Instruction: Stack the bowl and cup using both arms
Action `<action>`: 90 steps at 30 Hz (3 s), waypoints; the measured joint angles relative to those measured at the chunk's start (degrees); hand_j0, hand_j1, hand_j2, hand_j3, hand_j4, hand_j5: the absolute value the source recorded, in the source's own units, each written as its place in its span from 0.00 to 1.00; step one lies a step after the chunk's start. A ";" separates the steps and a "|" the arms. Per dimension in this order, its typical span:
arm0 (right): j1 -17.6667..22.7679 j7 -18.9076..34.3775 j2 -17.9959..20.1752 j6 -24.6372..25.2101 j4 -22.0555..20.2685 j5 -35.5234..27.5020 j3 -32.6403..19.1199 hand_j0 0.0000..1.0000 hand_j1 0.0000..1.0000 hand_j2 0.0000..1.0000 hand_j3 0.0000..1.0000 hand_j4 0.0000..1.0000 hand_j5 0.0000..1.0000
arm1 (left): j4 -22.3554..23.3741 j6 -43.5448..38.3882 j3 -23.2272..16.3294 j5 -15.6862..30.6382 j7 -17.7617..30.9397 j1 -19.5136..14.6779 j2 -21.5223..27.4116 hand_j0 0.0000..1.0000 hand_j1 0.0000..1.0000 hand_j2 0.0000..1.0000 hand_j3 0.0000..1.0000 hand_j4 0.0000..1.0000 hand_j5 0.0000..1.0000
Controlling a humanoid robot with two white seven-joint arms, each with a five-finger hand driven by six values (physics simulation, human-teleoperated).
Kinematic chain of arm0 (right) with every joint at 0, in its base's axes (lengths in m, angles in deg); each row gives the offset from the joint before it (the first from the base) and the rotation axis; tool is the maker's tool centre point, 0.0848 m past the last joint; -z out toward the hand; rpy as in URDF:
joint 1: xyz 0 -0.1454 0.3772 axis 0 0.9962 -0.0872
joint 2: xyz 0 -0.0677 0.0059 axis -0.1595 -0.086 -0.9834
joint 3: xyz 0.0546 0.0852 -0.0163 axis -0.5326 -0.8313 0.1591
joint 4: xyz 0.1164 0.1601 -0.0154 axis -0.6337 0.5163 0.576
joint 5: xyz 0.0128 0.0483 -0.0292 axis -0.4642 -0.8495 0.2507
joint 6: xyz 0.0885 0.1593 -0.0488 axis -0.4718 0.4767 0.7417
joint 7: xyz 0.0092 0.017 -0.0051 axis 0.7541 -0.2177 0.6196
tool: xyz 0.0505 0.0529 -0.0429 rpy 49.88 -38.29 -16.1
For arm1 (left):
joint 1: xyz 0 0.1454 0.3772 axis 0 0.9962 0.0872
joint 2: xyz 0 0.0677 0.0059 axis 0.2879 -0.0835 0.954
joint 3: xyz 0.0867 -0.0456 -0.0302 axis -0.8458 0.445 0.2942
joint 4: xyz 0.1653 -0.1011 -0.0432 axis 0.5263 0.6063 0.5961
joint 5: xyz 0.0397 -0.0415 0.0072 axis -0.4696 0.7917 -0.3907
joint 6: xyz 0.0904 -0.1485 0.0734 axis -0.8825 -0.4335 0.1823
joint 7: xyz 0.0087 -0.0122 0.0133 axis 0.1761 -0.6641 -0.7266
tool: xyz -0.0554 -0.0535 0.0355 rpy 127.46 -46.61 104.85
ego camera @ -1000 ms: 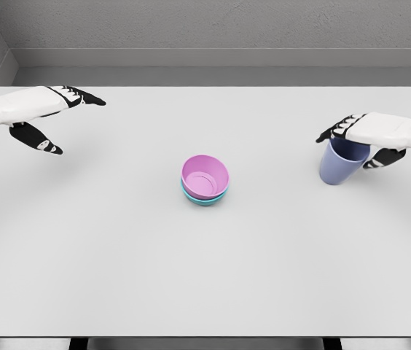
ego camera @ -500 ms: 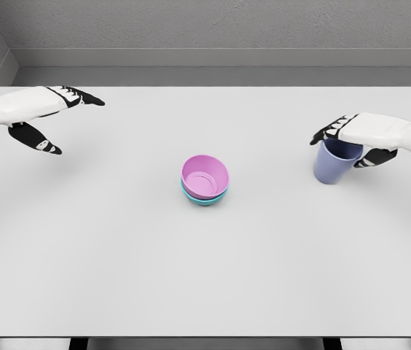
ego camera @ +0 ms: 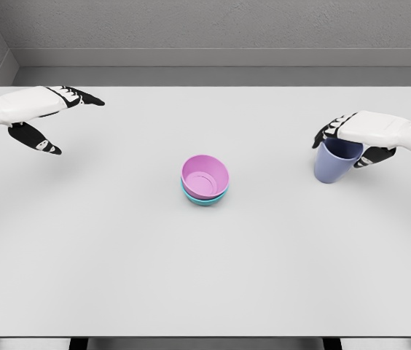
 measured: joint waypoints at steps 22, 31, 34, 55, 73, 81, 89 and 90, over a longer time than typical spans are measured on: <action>-2.28 0.03 -0.38 -0.04 -0.07 -0.60 -0.06 0.59 0.59 0.59 0.59 0.59 0.59 | -0.02 0.00 0.00 0.07 0.00 0.00 0.47 1.00 1.00 1.00 1.00 1.00 1.00; -4.22 0.01 -0.97 -0.05 -0.18 -2.09 -0.02 0.56 0.56 0.56 0.56 0.56 0.56 | -0.02 0.00 -0.01 0.07 0.00 0.00 0.40 1.00 1.00 1.00 1.00 1.00 1.00; -4.92 -0.01 -1.34 -0.03 -0.31 -2.59 0.04 0.56 0.56 0.56 0.56 0.56 0.56 | -0.02 0.00 -0.01 0.08 0.00 0.00 0.40 1.00 1.00 1.00 1.00 1.00 1.00; -9.32 0.06 -3.21 -0.02 -4.85 -5.50 4.58 0.48 0.48 0.48 0.48 0.48 0.48 | -0.02 0.00 0.02 0.08 0.00 0.00 0.48 1.00 1.00 1.00 1.00 1.00 1.00; -9.40 0.05 -2.65 -0.03 -15.95 -7.03 5.77 0.48 0.48 0.48 0.48 0.48 0.48 | -0.02 0.00 0.00 0.08 0.00 0.00 0.49 1.00 1.00 1.00 1.00 1.00 1.00; -9.40 0.03 -2.60 -0.03 -20.03 -7.06 6.32 0.48 0.48 0.48 0.48 0.48 0.48 | -0.02 0.00 -0.01 0.08 0.00 0.00 0.55 1.00 1.00 1.00 1.00 1.00 1.00; -10.02 0.05 -3.05 -0.01 -21.15 -7.02 7.24 0.49 0.49 0.49 0.49 0.49 0.49 | -0.02 0.00 0.00 0.07 0.00 0.00 0.57 1.00 1.00 1.00 1.00 1.00 1.00; -10.28 0.05 -3.13 -0.02 -21.21 -7.02 7.52 0.49 0.49 0.49 0.49 0.49 0.49 | -0.02 0.00 0.01 0.07 0.00 0.00 0.57 1.00 1.00 1.00 1.00 1.00 1.00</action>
